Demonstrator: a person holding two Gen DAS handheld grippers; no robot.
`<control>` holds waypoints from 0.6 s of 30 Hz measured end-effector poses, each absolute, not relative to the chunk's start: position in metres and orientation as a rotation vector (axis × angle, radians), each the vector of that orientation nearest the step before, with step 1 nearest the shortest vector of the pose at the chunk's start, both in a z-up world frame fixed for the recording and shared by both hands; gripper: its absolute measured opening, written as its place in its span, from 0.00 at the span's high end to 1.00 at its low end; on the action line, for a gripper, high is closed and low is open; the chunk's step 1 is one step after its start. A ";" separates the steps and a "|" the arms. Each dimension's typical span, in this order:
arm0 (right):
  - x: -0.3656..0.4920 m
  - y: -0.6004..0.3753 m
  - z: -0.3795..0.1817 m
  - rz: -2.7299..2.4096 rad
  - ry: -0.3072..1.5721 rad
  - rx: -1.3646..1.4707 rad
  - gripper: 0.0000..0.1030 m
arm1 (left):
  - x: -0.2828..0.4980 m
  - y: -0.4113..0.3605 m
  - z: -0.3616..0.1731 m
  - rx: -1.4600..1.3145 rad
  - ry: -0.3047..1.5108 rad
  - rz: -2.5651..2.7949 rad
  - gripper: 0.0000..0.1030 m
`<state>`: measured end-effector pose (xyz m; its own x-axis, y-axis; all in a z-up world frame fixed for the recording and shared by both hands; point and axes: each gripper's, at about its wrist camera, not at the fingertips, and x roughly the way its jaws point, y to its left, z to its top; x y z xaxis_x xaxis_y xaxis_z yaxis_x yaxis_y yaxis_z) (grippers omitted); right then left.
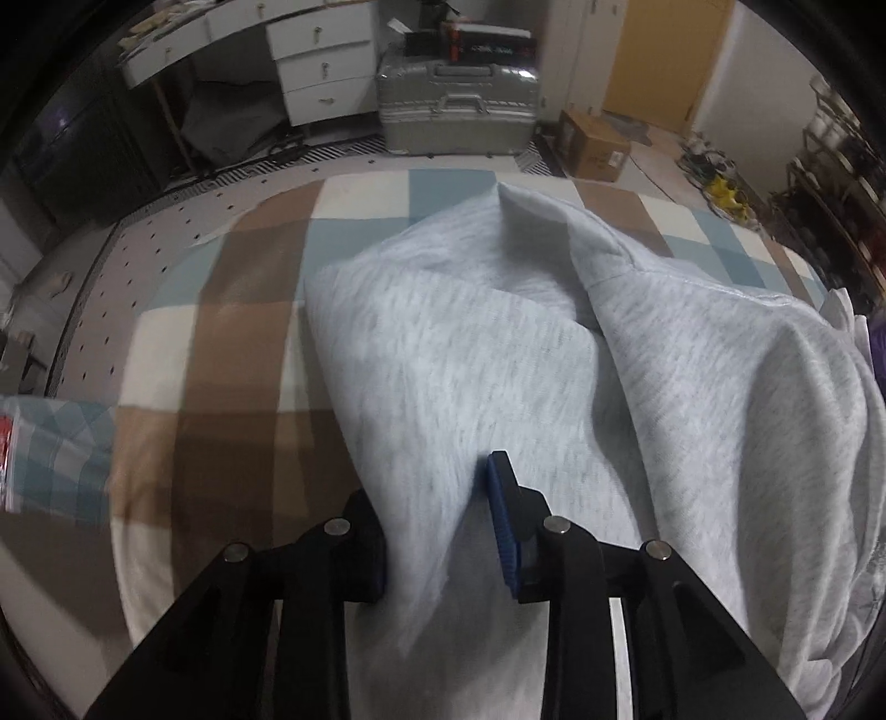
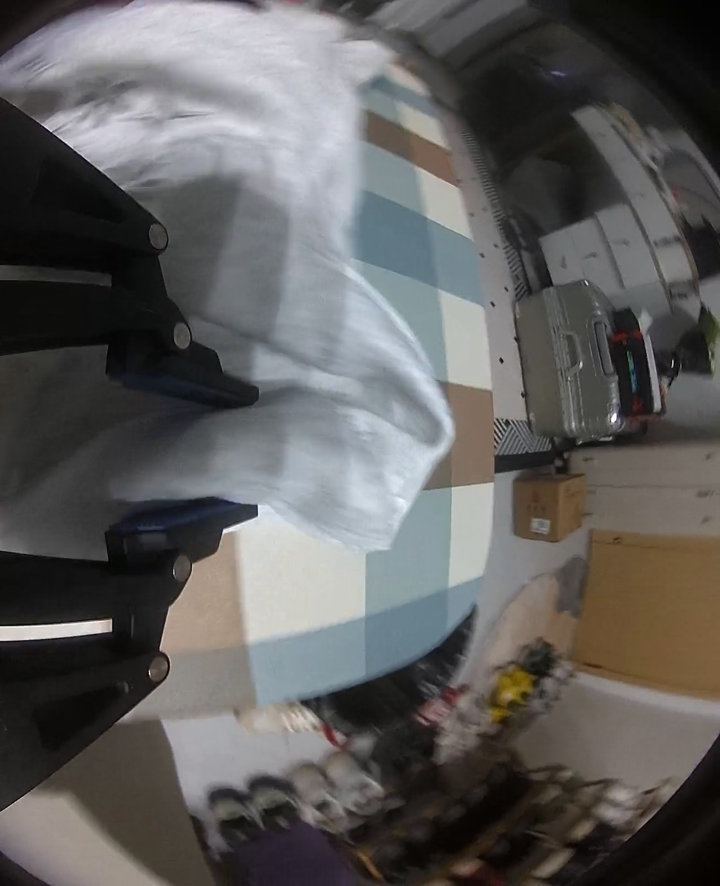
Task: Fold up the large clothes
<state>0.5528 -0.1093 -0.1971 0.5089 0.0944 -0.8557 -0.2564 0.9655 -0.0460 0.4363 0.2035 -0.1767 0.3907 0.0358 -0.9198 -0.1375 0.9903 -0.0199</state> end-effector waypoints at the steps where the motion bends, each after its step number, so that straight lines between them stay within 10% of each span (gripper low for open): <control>1: 0.533 -0.110 -0.187 0.220 0.971 -0.204 0.65 | 0.420 0.202 -0.169 -0.112 1.148 0.117 0.73; 9: 0.364 -0.075 -0.116 0.657 0.798 -0.108 0.50 | 0.302 0.158 -0.110 -0.052 0.989 0.069 0.42; 18: 0.299 -0.011 -0.213 0.639 1.012 -0.260 0.54 | 0.235 0.115 -0.083 -0.024 0.918 -0.050 0.37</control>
<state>0.2988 -0.0106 -0.2130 0.3694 0.3748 -0.8503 -0.6064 0.7906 0.0851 0.2355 0.1149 -0.0828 0.6066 -0.0533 -0.7932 0.0328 0.9986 -0.0421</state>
